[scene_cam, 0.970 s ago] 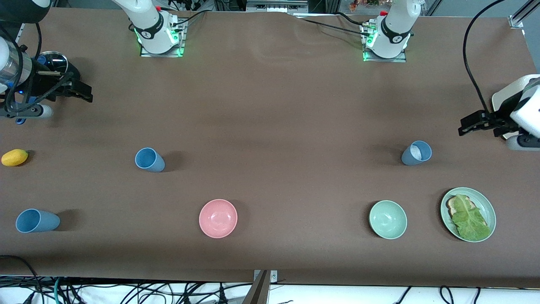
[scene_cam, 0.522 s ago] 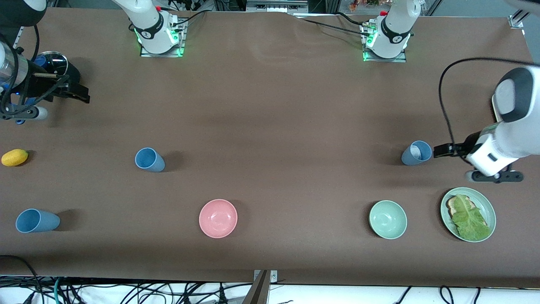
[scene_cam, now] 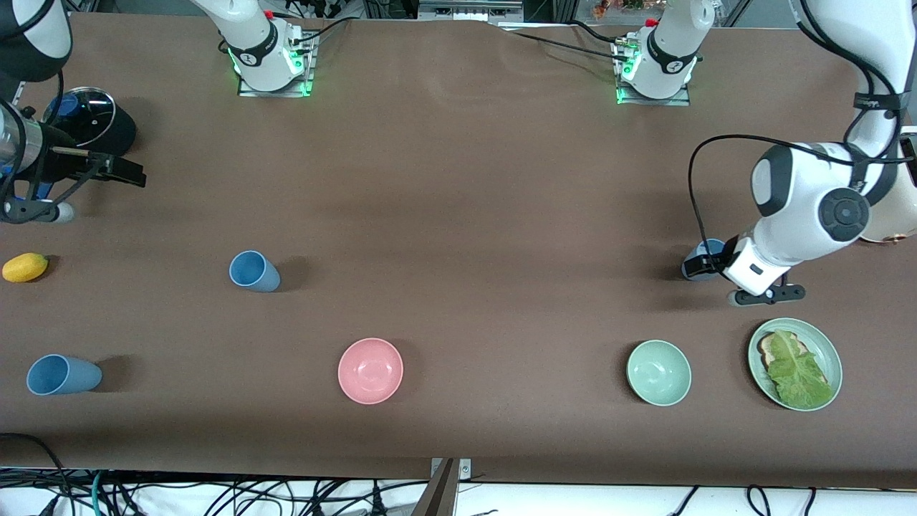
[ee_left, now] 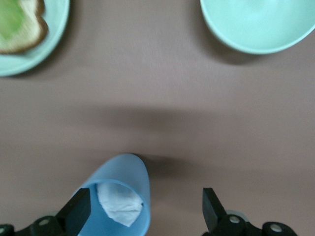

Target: Stack blue cups with both arms

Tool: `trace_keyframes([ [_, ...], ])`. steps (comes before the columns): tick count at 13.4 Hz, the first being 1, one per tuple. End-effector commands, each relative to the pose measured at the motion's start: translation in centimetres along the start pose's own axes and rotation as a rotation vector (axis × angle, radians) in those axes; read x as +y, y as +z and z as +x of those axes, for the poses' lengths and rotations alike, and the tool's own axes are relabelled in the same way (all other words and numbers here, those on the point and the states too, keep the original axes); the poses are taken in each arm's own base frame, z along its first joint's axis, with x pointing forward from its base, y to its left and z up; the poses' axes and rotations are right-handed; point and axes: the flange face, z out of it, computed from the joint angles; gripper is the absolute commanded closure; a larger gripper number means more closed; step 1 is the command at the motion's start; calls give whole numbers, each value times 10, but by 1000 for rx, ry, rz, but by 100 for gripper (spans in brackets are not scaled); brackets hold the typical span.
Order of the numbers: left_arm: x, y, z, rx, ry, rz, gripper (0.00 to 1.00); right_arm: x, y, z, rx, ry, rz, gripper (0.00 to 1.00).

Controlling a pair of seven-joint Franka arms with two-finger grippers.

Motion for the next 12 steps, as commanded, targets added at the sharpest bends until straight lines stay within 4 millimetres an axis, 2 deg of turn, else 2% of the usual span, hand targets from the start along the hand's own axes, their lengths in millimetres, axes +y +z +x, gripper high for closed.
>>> trace_keyframes([
  [1,3,11,-16,-13,-21,23,0,2,16,18,-6,1,-7,0],
  [4,2,17,-19,-28,-23,26,0,-2,42,33,-44,-13,-16,0],
  [5,2,22,-19,-37,-23,27,1,-6,58,41,-65,-25,-19,0],
  [6,3,25,-19,-41,-22,28,13,-11,66,48,-68,-51,-21,0],
  [7,4,28,-19,-47,-20,29,35,-18,78,55,-69,-75,-21,0],
  [8,4,30,-19,-52,-20,30,62,-22,90,61,-72,-81,-21,0],
  [9,4,31,-20,-55,-17,30,84,-24,102,67,-63,-85,-20,0],
  [10,4,31,-20,-55,-17,30,100,-33,112,70,-47,-98,-22,0],
  [12,3,31,-20,-57,-17,31,100,-41,125,75,-8,-112,-23,0],
])
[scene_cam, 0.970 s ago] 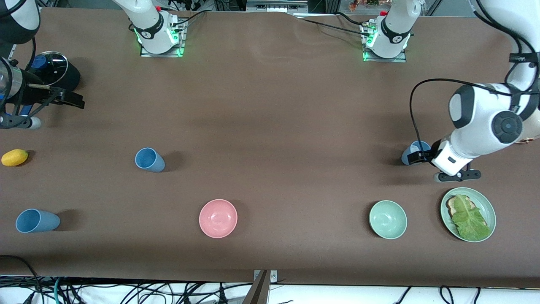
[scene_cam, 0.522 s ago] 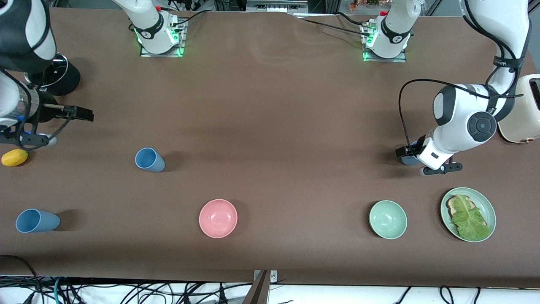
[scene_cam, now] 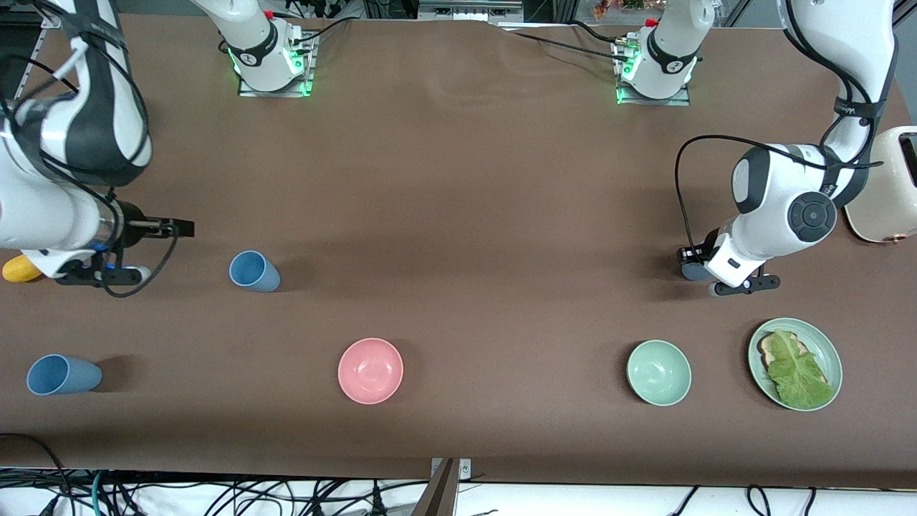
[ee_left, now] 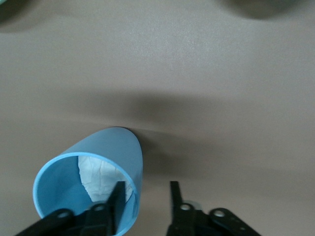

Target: Stack blue cups with both arms

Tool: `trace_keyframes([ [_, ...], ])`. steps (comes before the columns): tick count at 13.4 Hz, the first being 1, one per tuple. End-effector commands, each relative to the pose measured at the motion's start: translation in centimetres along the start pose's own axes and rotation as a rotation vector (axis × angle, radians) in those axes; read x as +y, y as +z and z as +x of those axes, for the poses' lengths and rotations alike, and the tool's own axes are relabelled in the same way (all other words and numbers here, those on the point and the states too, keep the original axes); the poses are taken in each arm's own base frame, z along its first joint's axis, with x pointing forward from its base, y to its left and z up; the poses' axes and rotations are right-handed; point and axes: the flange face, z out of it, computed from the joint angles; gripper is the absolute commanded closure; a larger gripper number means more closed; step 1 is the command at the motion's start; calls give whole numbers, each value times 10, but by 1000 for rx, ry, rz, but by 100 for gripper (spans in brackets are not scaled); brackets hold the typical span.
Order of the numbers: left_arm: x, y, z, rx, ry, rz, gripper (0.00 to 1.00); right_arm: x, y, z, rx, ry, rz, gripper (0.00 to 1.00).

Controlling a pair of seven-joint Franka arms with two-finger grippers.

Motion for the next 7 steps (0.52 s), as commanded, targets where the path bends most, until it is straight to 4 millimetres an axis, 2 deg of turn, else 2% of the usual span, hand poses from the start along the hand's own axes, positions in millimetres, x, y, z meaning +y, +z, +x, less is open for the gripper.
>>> trace_keyframes([
  [1,1,0,-2,8,1,19,100,-7,11,3,49,-31,-1,0],
  [3,1,0,-2,8,1,19,100,-9,21,16,76,-41,-5,0],
  [4,1,0,-1,9,1,19,100,-23,29,22,119,-68,-8,0],
  [5,1,-3,0,15,2,18,100,-30,48,23,141,-82,-10,0],
  [7,4,-14,3,24,1,16,100,-30,84,20,199,-86,-7,0],
])
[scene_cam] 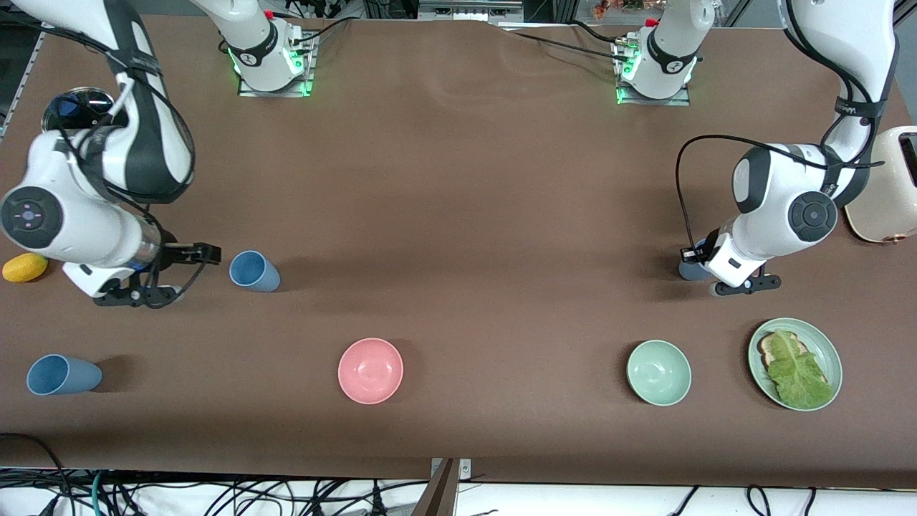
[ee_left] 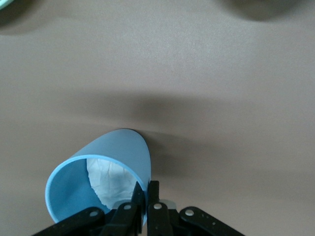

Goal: Stack blue cups with both arms
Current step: 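Grasp the blue cups by their rims with both grippers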

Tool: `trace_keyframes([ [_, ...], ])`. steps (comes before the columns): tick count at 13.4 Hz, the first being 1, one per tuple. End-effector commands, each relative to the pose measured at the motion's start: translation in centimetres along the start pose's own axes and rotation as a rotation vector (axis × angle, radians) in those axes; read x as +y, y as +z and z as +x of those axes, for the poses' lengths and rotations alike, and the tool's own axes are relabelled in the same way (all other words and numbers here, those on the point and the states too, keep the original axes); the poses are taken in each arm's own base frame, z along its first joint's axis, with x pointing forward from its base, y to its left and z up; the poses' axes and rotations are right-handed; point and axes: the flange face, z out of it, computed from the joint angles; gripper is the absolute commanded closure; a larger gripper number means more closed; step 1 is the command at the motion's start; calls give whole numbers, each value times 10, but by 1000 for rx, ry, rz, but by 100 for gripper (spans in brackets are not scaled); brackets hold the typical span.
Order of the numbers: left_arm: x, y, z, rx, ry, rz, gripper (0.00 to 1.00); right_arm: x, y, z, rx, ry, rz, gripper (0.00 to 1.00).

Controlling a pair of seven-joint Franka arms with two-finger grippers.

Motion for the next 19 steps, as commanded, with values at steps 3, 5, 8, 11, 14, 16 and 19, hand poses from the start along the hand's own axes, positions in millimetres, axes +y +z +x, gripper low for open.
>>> trace_keyframes([
  [3,62,-35,-1,-1,-49,13,100,-8,51,-13,69,-29,2,0],
  [5,111,-37,-15,7,-121,10,100,-7,58,-12,65,-28,3,1],
  [8,194,-50,-44,32,-207,-10,100,-8,77,-12,56,-22,11,1],
  [11,279,-56,-82,7,-292,-73,100,-10,87,-17,36,13,55,4],
  [14,357,-53,-110,-24,-338,-127,100,-10,93,-18,25,14,56,13],
  [16,400,-45,-116,-26,-363,-141,100,-10,94,-19,17,15,56,22],
  [19,431,-28,-109,-31,-381,-155,100,-10,92,-19,19,19,61,41],
])
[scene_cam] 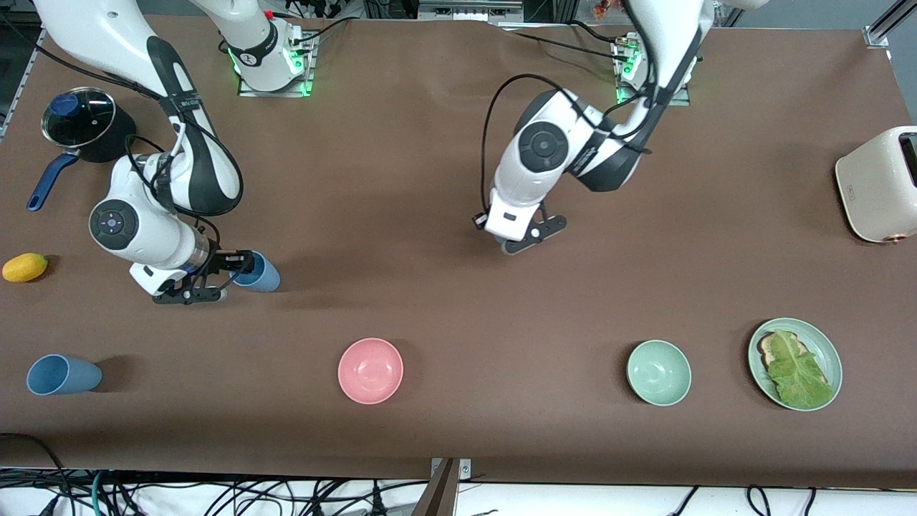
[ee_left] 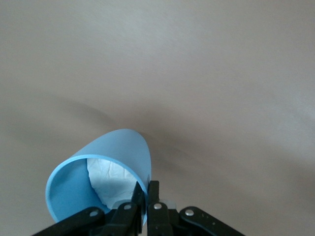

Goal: Stack blue cups with both arms
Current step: 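Grasp the blue cups by their rims with both grippers, then place the held cup mid-table with the left gripper and release it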

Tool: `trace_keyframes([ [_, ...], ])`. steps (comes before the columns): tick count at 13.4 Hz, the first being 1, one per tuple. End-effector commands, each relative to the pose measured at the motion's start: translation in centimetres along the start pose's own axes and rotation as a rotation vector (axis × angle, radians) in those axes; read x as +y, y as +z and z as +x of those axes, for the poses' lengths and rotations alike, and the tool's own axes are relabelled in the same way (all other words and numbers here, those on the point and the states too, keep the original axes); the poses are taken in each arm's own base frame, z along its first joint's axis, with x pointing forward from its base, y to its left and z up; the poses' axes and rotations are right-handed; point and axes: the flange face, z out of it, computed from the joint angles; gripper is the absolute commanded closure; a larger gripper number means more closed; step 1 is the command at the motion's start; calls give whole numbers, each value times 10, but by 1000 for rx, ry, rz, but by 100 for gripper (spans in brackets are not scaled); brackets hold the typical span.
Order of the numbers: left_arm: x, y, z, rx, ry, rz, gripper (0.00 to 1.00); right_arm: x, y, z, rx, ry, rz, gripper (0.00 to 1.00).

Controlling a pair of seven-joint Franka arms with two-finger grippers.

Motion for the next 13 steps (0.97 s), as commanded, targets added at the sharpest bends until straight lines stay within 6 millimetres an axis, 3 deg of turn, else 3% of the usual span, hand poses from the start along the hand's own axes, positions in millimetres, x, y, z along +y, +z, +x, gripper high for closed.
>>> trace_keyframes([
  [1,28,14,13,-21,-30,-20,100,-1,-4,-4,2,15,37,50],
  [4,29,32,11,-26,-11,0,100,-1,-4,-6,-16,27,52,74],
  [5,28,31,14,-24,-11,0,83,-1,-5,-7,-18,28,53,83],
  [6,27,31,16,-21,-15,1,29,-1,-6,-7,-18,28,53,92],
  [7,26,25,19,-4,-6,4,0,-1,-7,-8,-24,28,52,100],
  [10,23,6,27,39,16,39,0,-4,-17,-8,-17,25,55,100],
  [11,17,-13,38,44,13,82,0,-13,-23,-8,-8,11,60,100],
  [13,2,-64,79,20,-37,118,0,-29,-41,-11,-23,35,73,100],
])
